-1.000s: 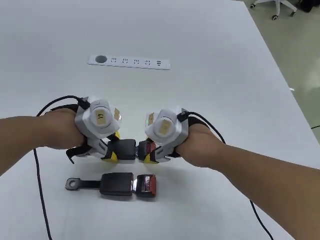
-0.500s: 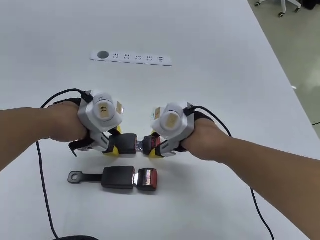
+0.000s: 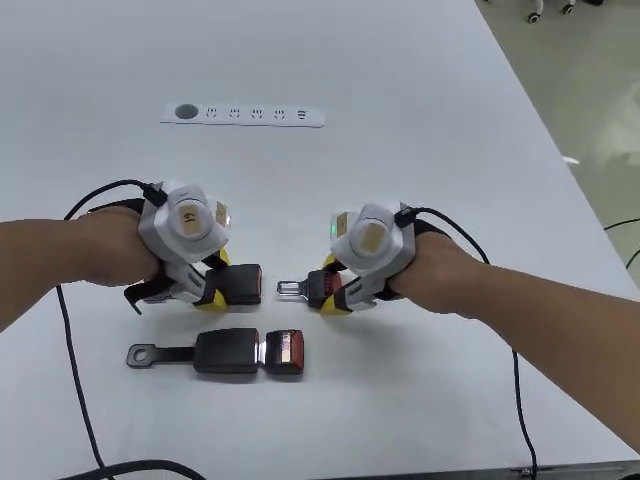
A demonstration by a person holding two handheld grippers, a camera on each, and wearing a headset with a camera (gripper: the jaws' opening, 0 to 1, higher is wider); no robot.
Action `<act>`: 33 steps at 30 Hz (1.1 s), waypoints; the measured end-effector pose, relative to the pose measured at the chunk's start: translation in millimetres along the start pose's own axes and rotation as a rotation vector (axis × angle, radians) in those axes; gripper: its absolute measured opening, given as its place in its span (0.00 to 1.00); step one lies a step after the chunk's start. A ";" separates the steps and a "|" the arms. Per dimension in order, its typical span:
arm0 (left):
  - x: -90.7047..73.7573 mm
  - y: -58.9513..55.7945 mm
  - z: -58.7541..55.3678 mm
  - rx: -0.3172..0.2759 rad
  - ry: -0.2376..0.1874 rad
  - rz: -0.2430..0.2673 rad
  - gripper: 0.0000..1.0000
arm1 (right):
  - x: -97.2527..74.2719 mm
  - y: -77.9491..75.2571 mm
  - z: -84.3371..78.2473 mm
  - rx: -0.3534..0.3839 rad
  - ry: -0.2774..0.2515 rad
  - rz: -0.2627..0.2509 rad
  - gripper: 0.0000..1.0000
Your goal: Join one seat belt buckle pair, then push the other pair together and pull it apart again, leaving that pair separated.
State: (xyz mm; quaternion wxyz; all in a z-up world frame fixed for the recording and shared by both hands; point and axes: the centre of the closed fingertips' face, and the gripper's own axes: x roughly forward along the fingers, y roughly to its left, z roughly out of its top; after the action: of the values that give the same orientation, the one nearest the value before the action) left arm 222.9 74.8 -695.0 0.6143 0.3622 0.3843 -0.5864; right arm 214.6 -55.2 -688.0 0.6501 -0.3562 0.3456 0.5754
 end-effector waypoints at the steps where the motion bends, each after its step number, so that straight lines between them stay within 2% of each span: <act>1: 0.4 0.8 -0.7 -0.001 -0.001 0.000 0.34 | -2.9 -0.2 -4.9 0.008 0.006 -0.002 0.33; 4: -0.3 0.0 0.2 -0.007 0.004 0.002 0.34 | -11.2 -4.0 -24.5 0.016 0.022 -0.007 0.33; 10: -2.2 -0.7 0.7 -0.002 -0.010 0.012 0.34 | -21.8 -9.0 -51.9 0.017 0.056 -0.001 0.33; 14: -3.2 -0.7 -0.6 0.002 -0.008 0.024 0.34 | -23.8 -7.7 -58.5 0.035 0.068 -0.002 0.33; 17: -3.4 1.4 -2.1 0.001 -0.005 0.032 0.34 | -26.1 -8.0 -53.7 0.047 0.072 -0.017 0.35; 20: -4.2 2.3 -3.2 -0.008 -0.010 0.038 0.35 | -29.9 -8.7 -50.2 0.053 0.077 -0.043 0.42; 22: -7.2 3.6 -1.7 0.014 -0.010 0.076 0.37 | -28.4 -6.7 -49.8 0.048 0.078 -0.055 0.46; 24: -10.0 1.6 -6.2 0.022 0.017 0.083 0.42 | -31.3 -5.2 -47.4 0.069 0.056 -0.078 0.48; 25: -13.5 -2.2 -3.6 0.016 0.013 0.085 0.43 | -33.1 -5.0 -44.9 0.086 0.041 -0.088 0.49; 28: -31.4 -4.9 1.0 -0.020 -0.014 0.125 0.46 | -45.0 -2.1 -34.5 0.126 -0.003 -0.109 0.50; 29: -34.7 -3.7 -2.7 -0.036 -0.025 0.154 0.49 | -46.5 -0.5 -32.9 0.130 -0.010 -0.110 0.50; 30: -39.0 -4.6 -3.6 -0.040 -0.031 0.169 0.50 | -50.9 4.7 -27.1 0.144 -0.039 -0.117 0.51; 33: -56.6 -12.8 -12.7 -0.085 -0.063 0.221 0.53 | -61.9 17.0 -16.8 0.151 -0.071 -0.136 0.54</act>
State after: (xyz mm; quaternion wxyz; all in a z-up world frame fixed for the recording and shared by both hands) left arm 208.5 110.5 -649.8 0.7018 0.3573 0.3471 -0.5092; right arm 190.9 -99.3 -644.4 0.7245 -0.3081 0.3397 0.5146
